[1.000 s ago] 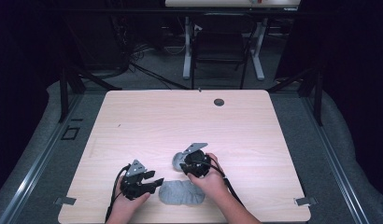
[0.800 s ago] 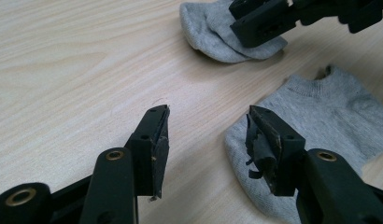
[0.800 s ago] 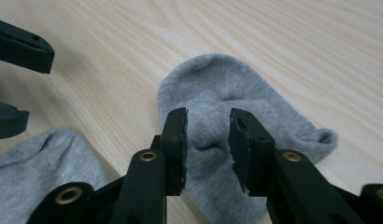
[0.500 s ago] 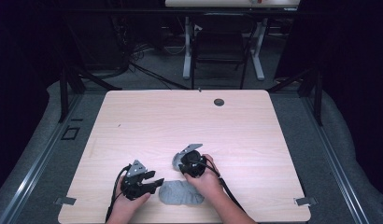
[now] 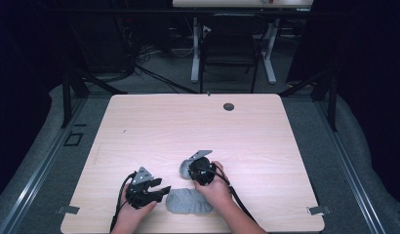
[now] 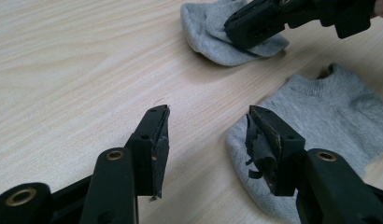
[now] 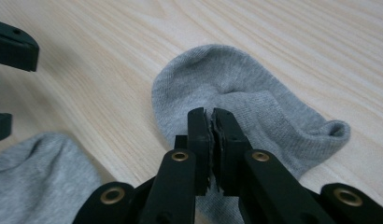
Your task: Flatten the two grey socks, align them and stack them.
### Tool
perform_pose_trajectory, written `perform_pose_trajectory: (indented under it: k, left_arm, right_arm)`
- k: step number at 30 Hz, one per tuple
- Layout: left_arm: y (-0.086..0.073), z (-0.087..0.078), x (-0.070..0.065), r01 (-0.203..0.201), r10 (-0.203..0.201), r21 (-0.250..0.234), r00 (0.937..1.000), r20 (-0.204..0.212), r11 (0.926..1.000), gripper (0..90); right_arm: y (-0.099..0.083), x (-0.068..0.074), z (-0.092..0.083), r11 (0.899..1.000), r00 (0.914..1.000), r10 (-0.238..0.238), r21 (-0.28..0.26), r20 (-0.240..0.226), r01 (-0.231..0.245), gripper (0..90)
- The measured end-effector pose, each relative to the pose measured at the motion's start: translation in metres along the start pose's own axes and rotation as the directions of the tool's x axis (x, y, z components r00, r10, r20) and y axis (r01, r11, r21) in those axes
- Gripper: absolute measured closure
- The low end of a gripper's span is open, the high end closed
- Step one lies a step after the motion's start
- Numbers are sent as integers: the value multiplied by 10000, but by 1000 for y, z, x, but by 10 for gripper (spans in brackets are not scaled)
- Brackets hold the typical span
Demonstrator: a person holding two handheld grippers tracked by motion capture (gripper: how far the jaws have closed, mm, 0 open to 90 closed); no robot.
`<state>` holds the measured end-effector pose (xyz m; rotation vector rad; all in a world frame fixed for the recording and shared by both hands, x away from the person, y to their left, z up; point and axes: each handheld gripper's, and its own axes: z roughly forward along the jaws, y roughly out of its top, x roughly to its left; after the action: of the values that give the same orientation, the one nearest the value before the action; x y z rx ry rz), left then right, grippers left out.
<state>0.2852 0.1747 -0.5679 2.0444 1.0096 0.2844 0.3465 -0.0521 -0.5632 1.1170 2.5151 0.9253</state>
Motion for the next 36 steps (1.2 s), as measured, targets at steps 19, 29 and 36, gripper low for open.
perform_pose_trajectory:
  k: [19, 29, 36]
  left_arm:
    - [19, 4, 1, -86, 86, -184, 10000, -27, 9998, 507]
    - [39, 23, -1, -352, 347, -212, 9992, -195, 9992, 590]
    - [51, 43, 5, -254, 256, 70, 9991, -341, 9997, 614]
  right_arm:
    - [4, -2, -31, 9936, 9991, 176, -1106, -375, -216, 863]
    - [0, -7, -35, 9935, 9992, -93, -1137, -392, 48, 862]
    - [-3, -8, -33, 9934, 9986, -155, -1145, -500, 97, 861]
